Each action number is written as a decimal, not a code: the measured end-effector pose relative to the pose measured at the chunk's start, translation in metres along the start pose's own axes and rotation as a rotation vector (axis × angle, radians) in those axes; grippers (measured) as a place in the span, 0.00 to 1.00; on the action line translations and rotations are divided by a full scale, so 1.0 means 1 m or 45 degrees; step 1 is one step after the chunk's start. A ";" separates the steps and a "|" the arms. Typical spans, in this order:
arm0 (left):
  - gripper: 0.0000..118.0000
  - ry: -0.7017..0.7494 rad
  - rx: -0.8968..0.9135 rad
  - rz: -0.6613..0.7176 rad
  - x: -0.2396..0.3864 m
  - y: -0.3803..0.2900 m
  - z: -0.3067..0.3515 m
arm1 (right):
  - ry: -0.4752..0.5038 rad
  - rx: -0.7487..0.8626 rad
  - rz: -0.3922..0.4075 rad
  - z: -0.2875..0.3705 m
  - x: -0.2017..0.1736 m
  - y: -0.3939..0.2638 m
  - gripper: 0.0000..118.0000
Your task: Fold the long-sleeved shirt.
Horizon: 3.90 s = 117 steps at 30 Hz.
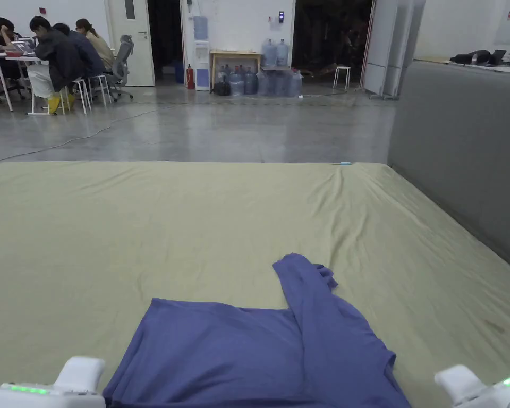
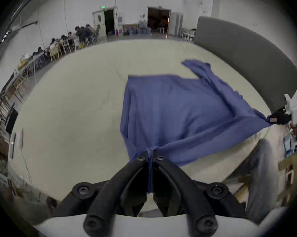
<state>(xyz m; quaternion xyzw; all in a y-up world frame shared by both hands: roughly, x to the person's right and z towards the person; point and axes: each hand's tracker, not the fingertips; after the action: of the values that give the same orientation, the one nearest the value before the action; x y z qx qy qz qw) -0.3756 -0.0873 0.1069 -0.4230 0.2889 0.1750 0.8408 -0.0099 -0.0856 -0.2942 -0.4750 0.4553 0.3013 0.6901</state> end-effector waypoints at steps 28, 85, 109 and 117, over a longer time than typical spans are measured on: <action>0.00 -0.046 0.163 0.072 0.008 0.071 0.002 | -0.010 0.325 -0.271 0.015 0.000 0.078 0.00; 0.00 -0.154 0.195 0.072 0.008 0.071 0.014 | 0.062 0.148 -0.294 -0.074 -0.056 0.104 0.70; 0.97 -0.081 0.013 0.158 -0.018 0.202 -0.112 | 0.024 0.304 -0.306 -0.015 -0.024 0.108 0.00; 0.97 0.046 -0.219 0.161 -0.029 0.233 -0.226 | 0.004 0.250 -0.304 -0.046 -0.007 0.128 0.00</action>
<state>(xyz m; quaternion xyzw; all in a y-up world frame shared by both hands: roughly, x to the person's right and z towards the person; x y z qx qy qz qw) -0.5999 -0.1370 -0.1239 -0.4776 0.3140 0.2441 0.7834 -0.1371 -0.0818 -0.3424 -0.4565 0.4238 0.1704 0.7635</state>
